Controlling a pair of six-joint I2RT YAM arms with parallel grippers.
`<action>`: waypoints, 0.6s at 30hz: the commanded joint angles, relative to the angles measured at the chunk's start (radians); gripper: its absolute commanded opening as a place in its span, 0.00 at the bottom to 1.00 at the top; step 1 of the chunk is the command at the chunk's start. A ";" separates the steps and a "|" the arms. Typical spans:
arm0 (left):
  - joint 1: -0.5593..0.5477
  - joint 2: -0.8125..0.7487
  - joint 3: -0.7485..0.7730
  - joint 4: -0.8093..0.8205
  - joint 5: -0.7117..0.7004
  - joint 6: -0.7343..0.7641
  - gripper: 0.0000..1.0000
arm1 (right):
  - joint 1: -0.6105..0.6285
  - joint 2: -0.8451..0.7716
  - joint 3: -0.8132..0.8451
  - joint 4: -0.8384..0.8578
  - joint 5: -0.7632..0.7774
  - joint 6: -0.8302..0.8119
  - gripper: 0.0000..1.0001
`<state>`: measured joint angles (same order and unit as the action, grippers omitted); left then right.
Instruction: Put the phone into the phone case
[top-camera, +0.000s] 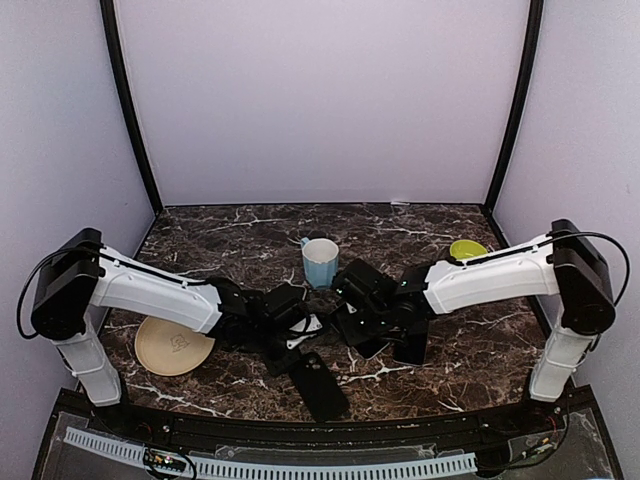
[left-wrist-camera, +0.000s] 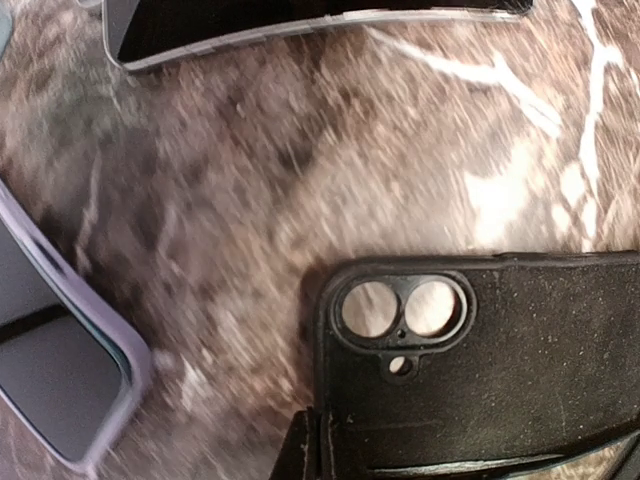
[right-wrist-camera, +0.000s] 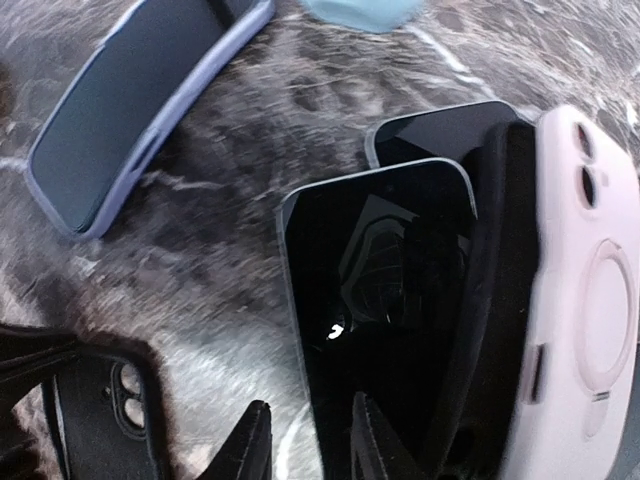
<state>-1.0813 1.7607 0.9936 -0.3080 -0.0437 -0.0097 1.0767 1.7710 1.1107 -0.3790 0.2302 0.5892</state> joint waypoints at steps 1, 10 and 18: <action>-0.035 -0.026 -0.049 -0.148 0.008 -0.095 0.00 | 0.034 -0.116 0.049 -0.130 0.001 0.023 0.33; -0.037 -0.053 -0.005 -0.165 -0.018 -0.142 0.37 | -0.060 -0.355 -0.223 -0.367 0.171 0.409 0.98; -0.037 -0.113 0.024 -0.192 -0.011 -0.184 0.70 | -0.070 -0.267 -0.270 -0.203 0.080 0.412 0.98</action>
<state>-1.1110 1.7195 1.0000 -0.4404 -0.0696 -0.1661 1.0126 1.4704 0.8249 -0.6773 0.3363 0.9752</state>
